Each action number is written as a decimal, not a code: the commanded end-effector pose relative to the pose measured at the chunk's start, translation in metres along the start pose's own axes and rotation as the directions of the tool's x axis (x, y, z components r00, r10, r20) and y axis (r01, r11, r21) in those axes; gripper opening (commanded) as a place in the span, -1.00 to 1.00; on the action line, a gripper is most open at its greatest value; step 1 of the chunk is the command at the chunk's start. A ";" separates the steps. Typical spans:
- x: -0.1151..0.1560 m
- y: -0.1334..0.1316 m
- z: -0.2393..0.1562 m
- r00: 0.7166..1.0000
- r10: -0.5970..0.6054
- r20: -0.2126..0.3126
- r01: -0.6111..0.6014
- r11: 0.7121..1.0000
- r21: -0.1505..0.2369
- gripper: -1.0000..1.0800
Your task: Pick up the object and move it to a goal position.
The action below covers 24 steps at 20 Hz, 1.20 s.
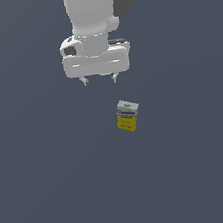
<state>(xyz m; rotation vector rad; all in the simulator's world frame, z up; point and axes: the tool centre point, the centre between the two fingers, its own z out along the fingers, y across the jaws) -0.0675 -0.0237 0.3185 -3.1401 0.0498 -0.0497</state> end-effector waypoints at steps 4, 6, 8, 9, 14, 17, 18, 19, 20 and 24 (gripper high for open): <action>-0.001 -0.001 0.001 1.000 -0.008 0.005 0.008 1.000 -0.002 0.92; -0.001 -0.002 0.003 1.000 -0.022 0.014 0.022 1.000 -0.006 0.92; -0.002 -0.003 0.005 0.999 -0.036 0.023 0.036 0.999 -0.010 0.92; -0.003 -0.004 0.006 0.999 -0.040 0.026 0.041 0.999 -0.011 0.92; -0.003 -0.004 0.006 0.999 -0.041 0.026 0.041 0.999 -0.011 0.92; -0.003 -0.004 0.007 0.998 -0.049 0.027 0.049 0.999 -0.011 0.92; -0.002 -0.005 0.007 0.998 -0.054 0.027 0.055 0.998 -0.011 0.92; -0.002 -0.005 0.008 0.998 -0.062 0.027 0.062 0.998 -0.011 0.92; -0.002 -0.006 0.009 0.997 -0.071 0.027 0.071 0.997 -0.011 0.92; -0.001 -0.010 0.014 0.992 -0.120 0.028 0.120 0.993 -0.010 0.92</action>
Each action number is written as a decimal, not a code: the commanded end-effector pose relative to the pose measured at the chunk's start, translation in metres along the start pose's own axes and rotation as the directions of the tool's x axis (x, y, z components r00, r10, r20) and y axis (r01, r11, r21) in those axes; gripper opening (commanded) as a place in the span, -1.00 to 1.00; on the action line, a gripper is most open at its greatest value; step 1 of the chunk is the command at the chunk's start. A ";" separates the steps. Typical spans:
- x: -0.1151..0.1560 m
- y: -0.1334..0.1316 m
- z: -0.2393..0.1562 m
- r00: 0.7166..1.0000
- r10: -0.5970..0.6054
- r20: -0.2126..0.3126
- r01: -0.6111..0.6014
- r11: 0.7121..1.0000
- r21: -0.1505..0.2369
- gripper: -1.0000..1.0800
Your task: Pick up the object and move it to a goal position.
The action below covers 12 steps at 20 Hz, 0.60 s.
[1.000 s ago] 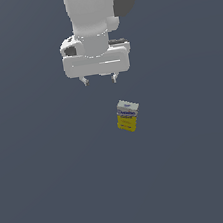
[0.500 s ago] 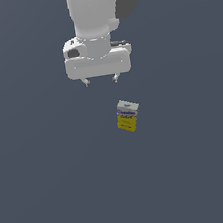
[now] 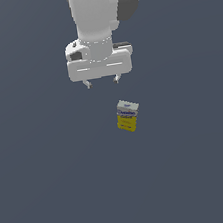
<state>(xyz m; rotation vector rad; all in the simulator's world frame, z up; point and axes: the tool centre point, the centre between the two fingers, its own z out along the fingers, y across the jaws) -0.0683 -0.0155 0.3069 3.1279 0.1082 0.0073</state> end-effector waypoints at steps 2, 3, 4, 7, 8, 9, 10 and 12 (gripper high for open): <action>0.002 -0.004 0.005 0.999 -0.053 0.000 0.053 0.999 0.000 0.92; 0.002 -0.006 0.007 0.997 -0.072 0.001 0.072 0.997 0.000 0.92; 0.003 -0.007 0.009 0.996 -0.092 0.001 0.092 0.996 0.000 0.92; 0.005 -0.013 0.016 0.987 -0.161 0.001 0.161 0.987 -0.001 0.92; 0.005 -0.015 0.018 0.982 -0.187 0.001 0.187 0.982 -0.001 0.92; 0.006 -0.017 0.021 0.977 -0.214 0.001 0.214 0.977 -0.001 0.92; 0.007 -0.019 0.024 0.970 -0.242 0.001 0.242 0.970 0.000 0.92; 0.008 -0.024 0.030 0.954 -0.300 0.002 0.300 0.954 0.000 0.92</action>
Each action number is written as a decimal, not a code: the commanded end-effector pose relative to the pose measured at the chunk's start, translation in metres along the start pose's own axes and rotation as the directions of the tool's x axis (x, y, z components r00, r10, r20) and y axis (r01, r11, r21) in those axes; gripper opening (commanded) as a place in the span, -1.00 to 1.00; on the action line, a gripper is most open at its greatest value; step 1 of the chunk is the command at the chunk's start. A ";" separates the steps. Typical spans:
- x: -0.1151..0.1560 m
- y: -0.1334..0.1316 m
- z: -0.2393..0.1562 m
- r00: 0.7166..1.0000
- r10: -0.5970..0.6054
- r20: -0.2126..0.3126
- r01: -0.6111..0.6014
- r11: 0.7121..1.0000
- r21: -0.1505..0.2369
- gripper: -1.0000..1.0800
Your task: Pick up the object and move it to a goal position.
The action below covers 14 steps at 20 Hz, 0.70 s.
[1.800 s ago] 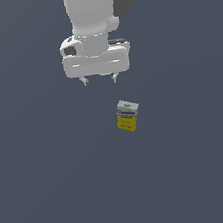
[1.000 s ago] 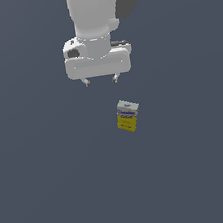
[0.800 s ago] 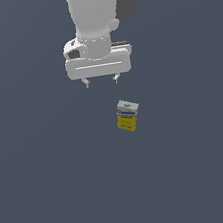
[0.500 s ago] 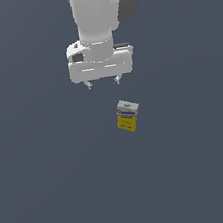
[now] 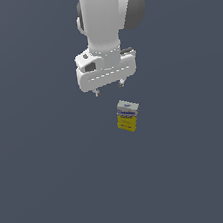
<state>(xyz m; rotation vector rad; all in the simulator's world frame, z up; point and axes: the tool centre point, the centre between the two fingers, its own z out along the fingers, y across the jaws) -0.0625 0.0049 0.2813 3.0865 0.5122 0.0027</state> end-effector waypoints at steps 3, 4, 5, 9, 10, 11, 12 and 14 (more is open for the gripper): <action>0.006 -0.010 0.013 0.991 -0.136 0.000 0.136 0.991 0.001 0.92; 0.007 -0.012 0.016 0.986 -0.166 0.000 0.166 0.986 0.001 0.92; 0.008 -0.014 0.019 0.981 -0.196 0.000 0.196 0.981 0.001 0.92; 0.012 -0.023 0.031 0.950 -0.313 0.000 0.313 0.950 0.002 0.92; 0.013 -0.026 0.034 0.940 -0.341 0.000 0.341 0.940 0.003 0.92; 0.014 -0.028 0.037 0.929 -0.370 -0.001 0.370 0.929 0.003 0.92; 0.015 -0.030 0.040 0.918 -0.398 -0.001 0.398 0.918 0.004 0.92; 0.017 -0.035 0.046 0.892 -0.452 -0.002 0.452 0.892 0.004 0.92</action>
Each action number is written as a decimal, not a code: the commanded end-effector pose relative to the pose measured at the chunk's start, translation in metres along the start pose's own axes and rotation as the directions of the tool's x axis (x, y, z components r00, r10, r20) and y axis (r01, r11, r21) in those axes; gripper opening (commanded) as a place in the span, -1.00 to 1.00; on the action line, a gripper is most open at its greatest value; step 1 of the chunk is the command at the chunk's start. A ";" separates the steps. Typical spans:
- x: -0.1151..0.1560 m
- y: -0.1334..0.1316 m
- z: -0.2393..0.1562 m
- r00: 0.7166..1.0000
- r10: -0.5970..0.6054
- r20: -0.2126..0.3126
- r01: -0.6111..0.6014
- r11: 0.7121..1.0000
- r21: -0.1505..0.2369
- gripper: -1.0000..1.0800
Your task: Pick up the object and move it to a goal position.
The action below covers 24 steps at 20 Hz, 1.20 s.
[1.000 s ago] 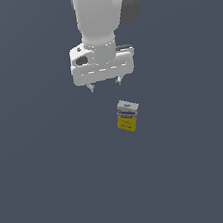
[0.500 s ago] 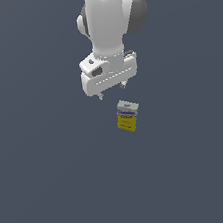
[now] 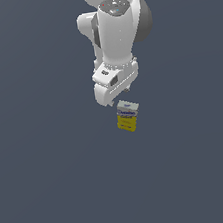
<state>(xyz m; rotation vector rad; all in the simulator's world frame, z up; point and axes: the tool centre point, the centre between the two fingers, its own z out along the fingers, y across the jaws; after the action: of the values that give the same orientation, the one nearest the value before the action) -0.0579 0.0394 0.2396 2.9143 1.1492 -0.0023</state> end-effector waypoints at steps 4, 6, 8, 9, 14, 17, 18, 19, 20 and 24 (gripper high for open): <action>0.010 -0.010 0.016 0.987 -0.162 -0.002 0.162 0.987 0.002 0.92; 0.012 -0.013 0.021 0.978 -0.211 -0.003 0.211 0.978 0.003 0.92; 0.015 -0.016 0.025 0.968 -0.253 -0.004 0.253 0.968 0.004 0.92; 0.016 -0.017 0.027 0.962 -0.271 -0.004 0.271 0.962 0.004 0.92; 0.020 -0.022 0.034 0.940 -0.341 -0.006 0.341 0.940 0.005 0.92; 0.021 -0.024 0.036 0.931 -0.365 -0.007 0.365 0.931 0.005 0.92; 0.021 -0.024 0.037 0.929 -0.370 -0.007 0.370 0.929 0.005 0.92; 0.022 -0.024 0.037 0.928 -0.373 -0.007 0.374 0.928 0.005 0.92; 0.022 -0.024 0.037 0.927 -0.376 -0.007 0.376 0.927 0.005 0.92; 0.021 -0.024 0.038 0.928 -0.372 -0.007 0.372 0.928 0.006 0.92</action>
<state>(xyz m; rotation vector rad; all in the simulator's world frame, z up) -0.0587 0.0715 0.2019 2.6512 1.6853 -0.0002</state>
